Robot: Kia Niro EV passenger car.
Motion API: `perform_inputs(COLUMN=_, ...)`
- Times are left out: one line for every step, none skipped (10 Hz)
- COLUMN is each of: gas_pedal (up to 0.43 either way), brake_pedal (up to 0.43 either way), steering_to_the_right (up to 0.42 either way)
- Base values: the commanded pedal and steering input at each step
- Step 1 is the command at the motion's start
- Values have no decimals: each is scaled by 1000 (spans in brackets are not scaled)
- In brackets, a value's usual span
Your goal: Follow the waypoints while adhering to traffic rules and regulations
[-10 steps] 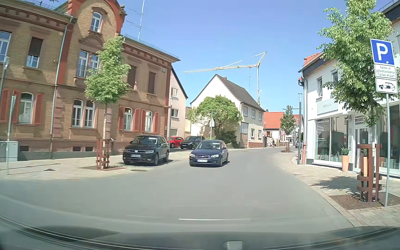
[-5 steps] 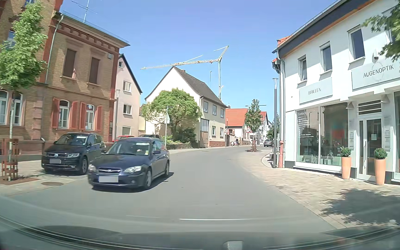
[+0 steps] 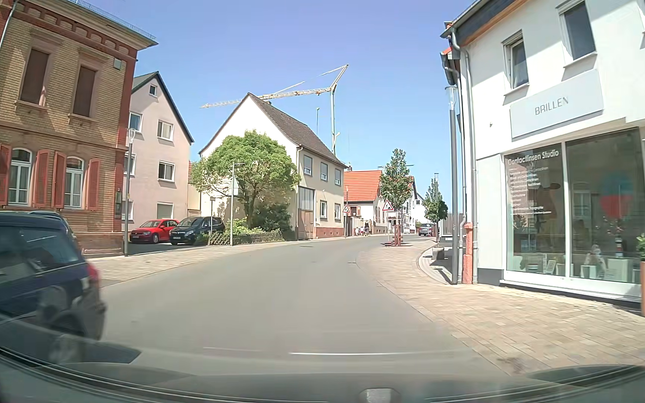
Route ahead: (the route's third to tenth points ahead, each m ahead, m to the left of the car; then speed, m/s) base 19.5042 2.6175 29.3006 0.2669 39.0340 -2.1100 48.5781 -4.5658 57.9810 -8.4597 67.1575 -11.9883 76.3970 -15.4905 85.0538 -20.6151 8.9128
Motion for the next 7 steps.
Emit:
perform_inputs(gas_pedal=0, brake_pedal=30, steering_to_the_right=-28)
perform_inputs(gas_pedal=0, brake_pedal=30, steering_to_the_right=-35)
perform_inputs(gas_pedal=0, brake_pedal=30, steering_to_the_right=-39)
perform_inputs(gas_pedal=0, brake_pedal=30, steering_to_the_right=-42)
perform_inputs(gas_pedal=0, brake_pedal=30, steering_to_the_right=-43)
perform_inputs(gas_pedal=0, brake_pedal=30, steering_to_the_right=-43)
perform_inputs(gas_pedal=0, brake_pedal=30, steering_to_the_right=-42)
